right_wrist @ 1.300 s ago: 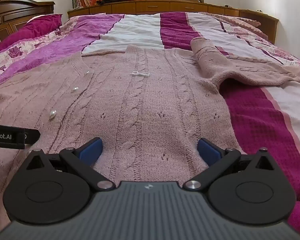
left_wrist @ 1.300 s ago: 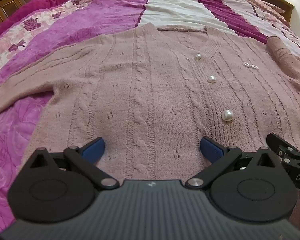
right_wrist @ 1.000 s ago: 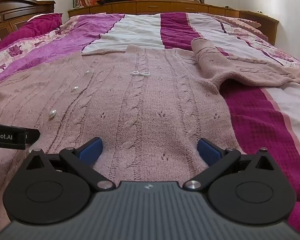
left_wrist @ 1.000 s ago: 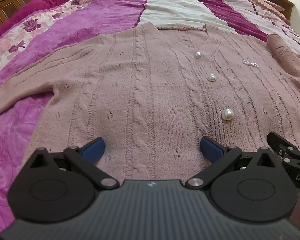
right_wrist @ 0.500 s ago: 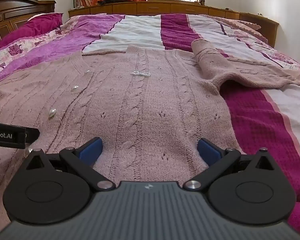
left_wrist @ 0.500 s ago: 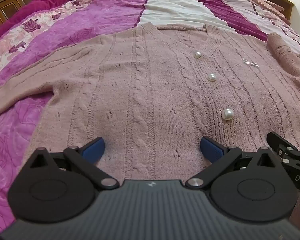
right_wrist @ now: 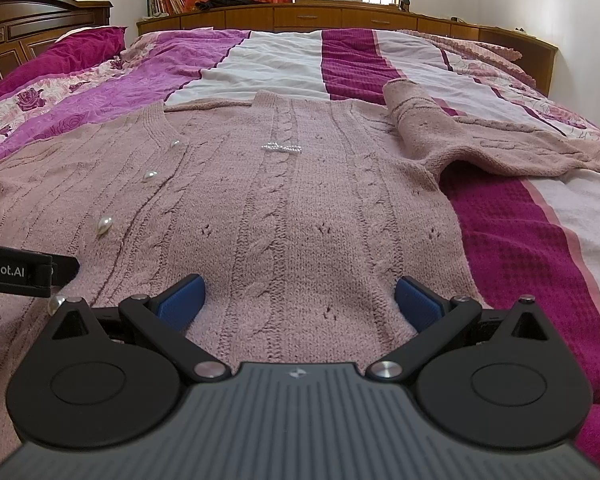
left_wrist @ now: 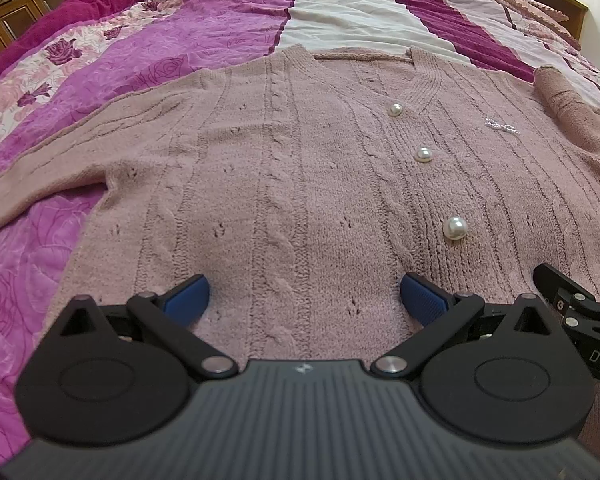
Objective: Fold small clothes
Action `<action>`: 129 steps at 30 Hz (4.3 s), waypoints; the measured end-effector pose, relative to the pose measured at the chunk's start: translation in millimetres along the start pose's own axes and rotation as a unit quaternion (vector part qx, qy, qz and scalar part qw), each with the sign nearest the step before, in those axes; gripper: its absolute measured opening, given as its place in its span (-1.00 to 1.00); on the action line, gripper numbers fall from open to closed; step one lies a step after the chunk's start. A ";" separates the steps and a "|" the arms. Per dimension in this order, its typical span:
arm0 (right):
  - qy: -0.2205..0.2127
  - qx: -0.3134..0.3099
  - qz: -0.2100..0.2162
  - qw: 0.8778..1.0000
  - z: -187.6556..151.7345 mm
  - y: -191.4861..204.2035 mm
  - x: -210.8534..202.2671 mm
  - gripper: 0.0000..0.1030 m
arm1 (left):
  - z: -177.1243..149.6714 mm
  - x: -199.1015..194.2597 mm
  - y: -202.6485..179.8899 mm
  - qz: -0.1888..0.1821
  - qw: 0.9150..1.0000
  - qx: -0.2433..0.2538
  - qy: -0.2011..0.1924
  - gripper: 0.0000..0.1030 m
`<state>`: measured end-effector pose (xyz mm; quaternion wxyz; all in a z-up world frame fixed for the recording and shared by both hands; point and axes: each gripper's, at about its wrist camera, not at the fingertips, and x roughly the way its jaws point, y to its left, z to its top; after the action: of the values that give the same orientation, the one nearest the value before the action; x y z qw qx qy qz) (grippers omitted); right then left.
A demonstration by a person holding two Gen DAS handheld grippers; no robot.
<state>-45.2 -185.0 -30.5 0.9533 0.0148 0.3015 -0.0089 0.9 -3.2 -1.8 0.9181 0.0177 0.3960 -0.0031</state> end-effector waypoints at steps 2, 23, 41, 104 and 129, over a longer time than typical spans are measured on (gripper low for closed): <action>0.000 0.000 0.000 1.000 0.0 0.0 0.0 1.00 | 0.1 -0.1 0.0 0.000 1.000 0.000 0.000 1.00; -0.002 -0.001 -0.001 1.000 0.0 0.4 0.2 1.00 | 0.0 0.5 0.3 0.001 1.000 -0.001 0.002 1.00; 0.000 -0.004 -0.003 1.000 -0.2 2.0 -0.2 1.00 | 0.3 0.4 0.1 0.001 1.000 0.000 0.003 1.00; -0.031 0.212 0.097 0.972 97.3 -172.2 -17.5 1.00 | 25.4 -25.9 0.4 0.002 0.999 -0.028 0.028 1.00; -0.043 0.324 -0.026 0.945 99.6 -321.5 81.4 1.00 | 19.5 3.5 -6.7 0.034 0.997 -0.034 0.061 1.00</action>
<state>70.3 -510.3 -3.1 0.9085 0.3147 0.2414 -0.1318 17.3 -10.5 8.9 0.8919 0.0000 0.4503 0.0424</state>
